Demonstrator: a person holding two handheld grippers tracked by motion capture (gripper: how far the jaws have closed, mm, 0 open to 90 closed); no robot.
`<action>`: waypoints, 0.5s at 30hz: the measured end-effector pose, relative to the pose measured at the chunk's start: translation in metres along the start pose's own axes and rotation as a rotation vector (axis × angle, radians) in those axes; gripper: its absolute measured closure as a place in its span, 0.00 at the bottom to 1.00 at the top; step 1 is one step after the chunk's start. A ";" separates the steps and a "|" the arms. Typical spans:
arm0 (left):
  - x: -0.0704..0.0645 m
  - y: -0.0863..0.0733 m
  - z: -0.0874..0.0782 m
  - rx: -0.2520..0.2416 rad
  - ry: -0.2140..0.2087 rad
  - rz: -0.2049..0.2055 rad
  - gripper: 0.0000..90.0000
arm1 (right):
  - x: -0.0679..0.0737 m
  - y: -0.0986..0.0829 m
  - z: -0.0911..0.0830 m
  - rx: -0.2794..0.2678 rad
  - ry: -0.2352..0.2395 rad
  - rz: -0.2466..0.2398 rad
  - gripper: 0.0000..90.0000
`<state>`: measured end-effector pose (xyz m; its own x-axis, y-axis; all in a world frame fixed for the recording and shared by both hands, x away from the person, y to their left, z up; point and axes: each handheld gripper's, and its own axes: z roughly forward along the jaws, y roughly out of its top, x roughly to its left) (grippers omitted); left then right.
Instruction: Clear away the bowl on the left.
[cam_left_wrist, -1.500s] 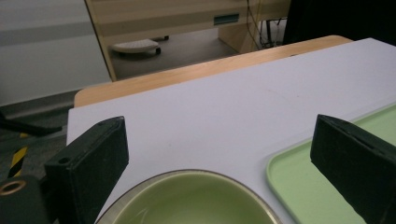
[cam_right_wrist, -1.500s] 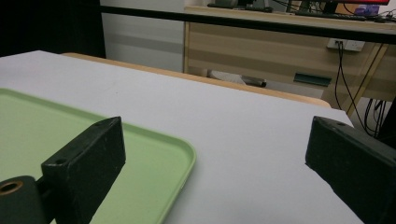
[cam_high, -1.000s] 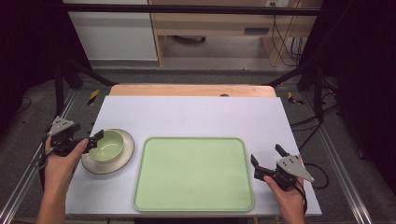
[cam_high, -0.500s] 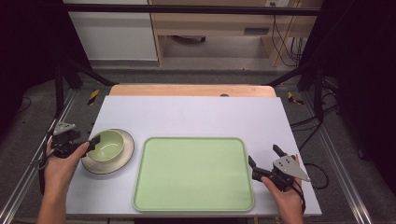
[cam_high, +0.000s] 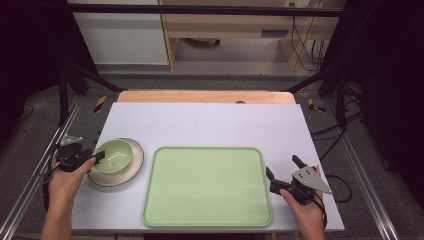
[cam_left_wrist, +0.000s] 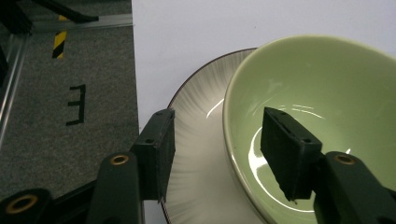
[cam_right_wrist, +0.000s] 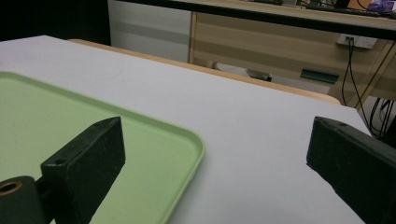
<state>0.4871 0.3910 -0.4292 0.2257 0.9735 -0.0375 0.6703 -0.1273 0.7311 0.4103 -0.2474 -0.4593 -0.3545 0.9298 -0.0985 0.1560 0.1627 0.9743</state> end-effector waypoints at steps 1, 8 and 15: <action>0.000 0.000 0.001 0.005 -0.004 -0.010 0.53 | 0.000 0.000 0.000 0.000 0.000 0.000 0.05; -0.002 -0.001 0.005 0.066 -0.006 -0.025 0.61 | 0.000 0.000 0.000 0.002 0.001 0.003 0.05; -0.008 0.000 0.011 0.103 -0.017 -0.017 0.72 | -0.005 -0.001 -0.001 0.003 -0.011 0.021 0.05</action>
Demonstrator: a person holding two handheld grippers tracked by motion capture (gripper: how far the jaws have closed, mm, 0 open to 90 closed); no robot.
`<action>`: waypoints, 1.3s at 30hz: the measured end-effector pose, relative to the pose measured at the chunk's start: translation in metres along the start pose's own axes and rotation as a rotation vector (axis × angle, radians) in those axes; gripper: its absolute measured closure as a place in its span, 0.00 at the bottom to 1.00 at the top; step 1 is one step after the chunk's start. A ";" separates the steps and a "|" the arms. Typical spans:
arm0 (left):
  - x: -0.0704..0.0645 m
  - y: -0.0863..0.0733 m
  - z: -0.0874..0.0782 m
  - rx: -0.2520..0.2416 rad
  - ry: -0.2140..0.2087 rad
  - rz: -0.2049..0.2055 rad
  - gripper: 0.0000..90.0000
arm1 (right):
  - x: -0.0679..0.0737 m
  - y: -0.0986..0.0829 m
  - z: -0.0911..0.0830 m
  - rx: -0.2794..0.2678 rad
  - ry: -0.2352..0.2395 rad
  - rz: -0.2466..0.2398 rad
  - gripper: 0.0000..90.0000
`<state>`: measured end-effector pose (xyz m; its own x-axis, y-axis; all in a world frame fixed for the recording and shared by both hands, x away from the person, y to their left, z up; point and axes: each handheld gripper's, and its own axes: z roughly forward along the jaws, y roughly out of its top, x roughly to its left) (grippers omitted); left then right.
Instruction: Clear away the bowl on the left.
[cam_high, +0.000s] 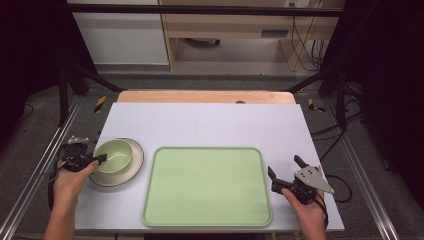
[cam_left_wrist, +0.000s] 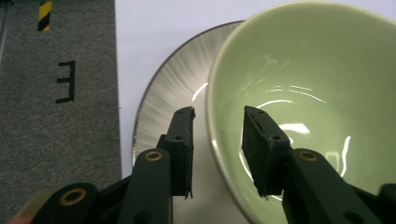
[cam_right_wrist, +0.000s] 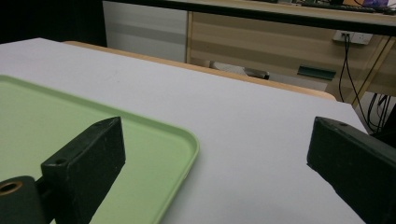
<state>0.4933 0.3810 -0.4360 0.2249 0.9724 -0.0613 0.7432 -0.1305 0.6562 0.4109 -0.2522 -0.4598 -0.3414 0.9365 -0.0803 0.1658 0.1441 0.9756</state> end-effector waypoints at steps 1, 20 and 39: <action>-0.001 0.000 0.000 0.005 0.003 0.001 0.72 | 0.000 0.000 0.000 -0.001 -0.002 0.003 0.05; 0.005 -0.001 0.002 0.004 -0.035 -0.056 0.92 | 0.000 0.000 0.001 0.003 0.000 0.003 0.05; 0.012 -0.002 -0.016 -0.094 -0.059 -0.117 0.92 | 0.004 0.000 0.008 0.008 0.008 -0.007 0.06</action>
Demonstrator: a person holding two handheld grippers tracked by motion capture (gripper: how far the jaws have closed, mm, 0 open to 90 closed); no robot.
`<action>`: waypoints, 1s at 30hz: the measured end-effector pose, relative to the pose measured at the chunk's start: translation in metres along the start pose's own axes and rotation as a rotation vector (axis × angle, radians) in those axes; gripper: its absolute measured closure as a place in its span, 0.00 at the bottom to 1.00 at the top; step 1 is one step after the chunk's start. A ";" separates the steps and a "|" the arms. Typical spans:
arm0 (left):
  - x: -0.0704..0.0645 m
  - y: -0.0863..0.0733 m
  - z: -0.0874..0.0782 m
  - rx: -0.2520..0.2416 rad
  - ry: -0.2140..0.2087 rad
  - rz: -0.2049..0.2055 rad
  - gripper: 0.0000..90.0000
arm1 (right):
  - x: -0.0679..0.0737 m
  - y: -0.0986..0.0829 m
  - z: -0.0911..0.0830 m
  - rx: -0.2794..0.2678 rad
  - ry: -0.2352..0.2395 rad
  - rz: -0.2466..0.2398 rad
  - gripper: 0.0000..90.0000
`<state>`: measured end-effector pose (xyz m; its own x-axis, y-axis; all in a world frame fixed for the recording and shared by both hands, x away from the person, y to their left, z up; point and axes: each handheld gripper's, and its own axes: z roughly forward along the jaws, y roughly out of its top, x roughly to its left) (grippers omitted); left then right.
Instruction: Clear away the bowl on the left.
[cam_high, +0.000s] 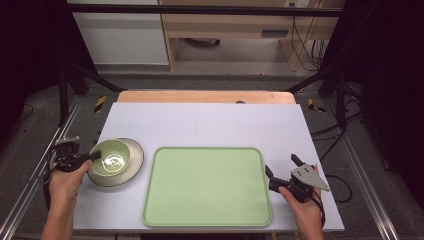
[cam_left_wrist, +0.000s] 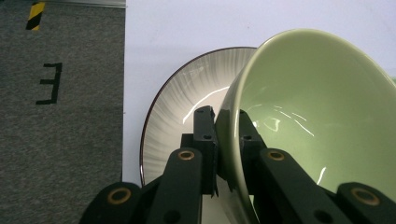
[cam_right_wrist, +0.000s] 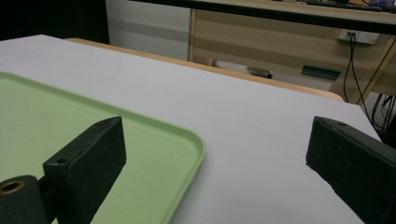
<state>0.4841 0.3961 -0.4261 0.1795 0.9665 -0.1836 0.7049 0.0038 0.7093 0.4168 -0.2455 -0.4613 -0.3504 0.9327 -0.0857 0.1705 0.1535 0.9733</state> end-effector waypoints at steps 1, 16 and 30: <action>0.001 0.000 -0.002 -0.002 -0.007 -0.002 0.92 | 0.001 0.001 0.000 -0.001 0.004 0.000 0.06; -0.015 0.009 -0.016 -0.049 -0.077 0.013 0.92 | -0.002 0.003 -0.001 -0.039 0.016 0.021 0.05; -0.025 0.016 -0.027 -0.101 -0.150 0.015 0.92 | 0.000 0.004 0.002 -0.033 0.029 0.007 0.05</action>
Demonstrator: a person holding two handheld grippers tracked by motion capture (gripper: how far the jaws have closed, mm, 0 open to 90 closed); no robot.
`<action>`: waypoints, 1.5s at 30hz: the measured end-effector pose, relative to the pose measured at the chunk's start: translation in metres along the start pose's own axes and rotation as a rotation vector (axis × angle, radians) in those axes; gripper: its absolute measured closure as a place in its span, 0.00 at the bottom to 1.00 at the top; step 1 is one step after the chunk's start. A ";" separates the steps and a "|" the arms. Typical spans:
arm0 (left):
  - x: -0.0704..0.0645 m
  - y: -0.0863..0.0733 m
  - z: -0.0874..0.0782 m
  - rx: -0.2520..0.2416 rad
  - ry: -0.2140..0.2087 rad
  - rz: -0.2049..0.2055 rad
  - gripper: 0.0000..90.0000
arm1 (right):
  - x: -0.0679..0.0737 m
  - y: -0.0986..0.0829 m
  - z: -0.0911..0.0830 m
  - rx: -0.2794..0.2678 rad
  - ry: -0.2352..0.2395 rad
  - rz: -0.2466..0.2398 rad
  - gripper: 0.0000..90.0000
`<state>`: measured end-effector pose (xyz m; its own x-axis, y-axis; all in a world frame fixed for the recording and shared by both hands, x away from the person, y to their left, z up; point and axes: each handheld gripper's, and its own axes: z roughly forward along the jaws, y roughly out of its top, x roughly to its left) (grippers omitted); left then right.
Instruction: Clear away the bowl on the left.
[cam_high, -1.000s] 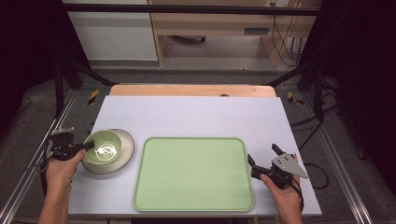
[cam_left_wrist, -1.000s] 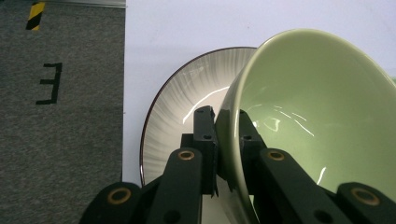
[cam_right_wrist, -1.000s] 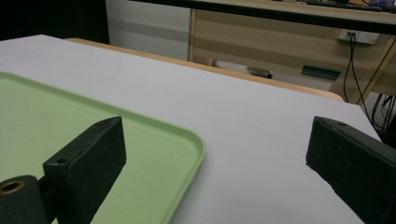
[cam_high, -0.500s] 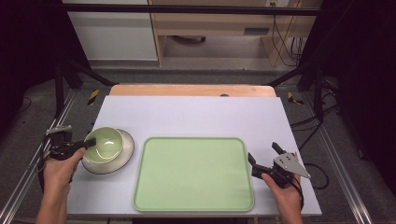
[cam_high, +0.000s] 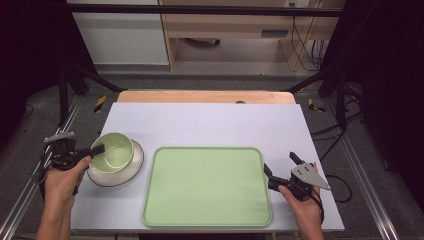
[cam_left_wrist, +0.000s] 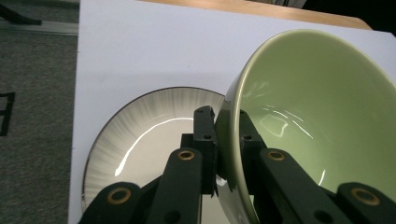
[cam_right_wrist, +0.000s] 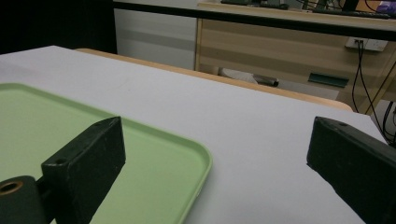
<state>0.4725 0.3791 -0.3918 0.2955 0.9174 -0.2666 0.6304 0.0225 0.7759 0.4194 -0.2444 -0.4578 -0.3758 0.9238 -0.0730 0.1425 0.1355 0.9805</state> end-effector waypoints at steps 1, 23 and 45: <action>-0.001 0.001 0.000 0.004 -0.004 0.007 0.92 | 0.000 0.000 0.000 -0.002 0.001 -0.001 0.05; -0.055 0.010 0.011 0.003 -0.135 0.088 0.92 | -0.005 -0.001 -0.003 -0.013 0.000 0.017 0.04; -0.138 0.016 0.068 0.105 -0.339 0.207 0.92 | -0.008 0.000 -0.005 -0.035 -0.016 0.059 0.04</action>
<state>0.4900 0.2258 -0.3815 0.6327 0.7149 -0.2978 0.5972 -0.2055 0.7753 0.4178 -0.2540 -0.4559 -0.3531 0.9354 -0.0177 0.1321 0.0686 0.9889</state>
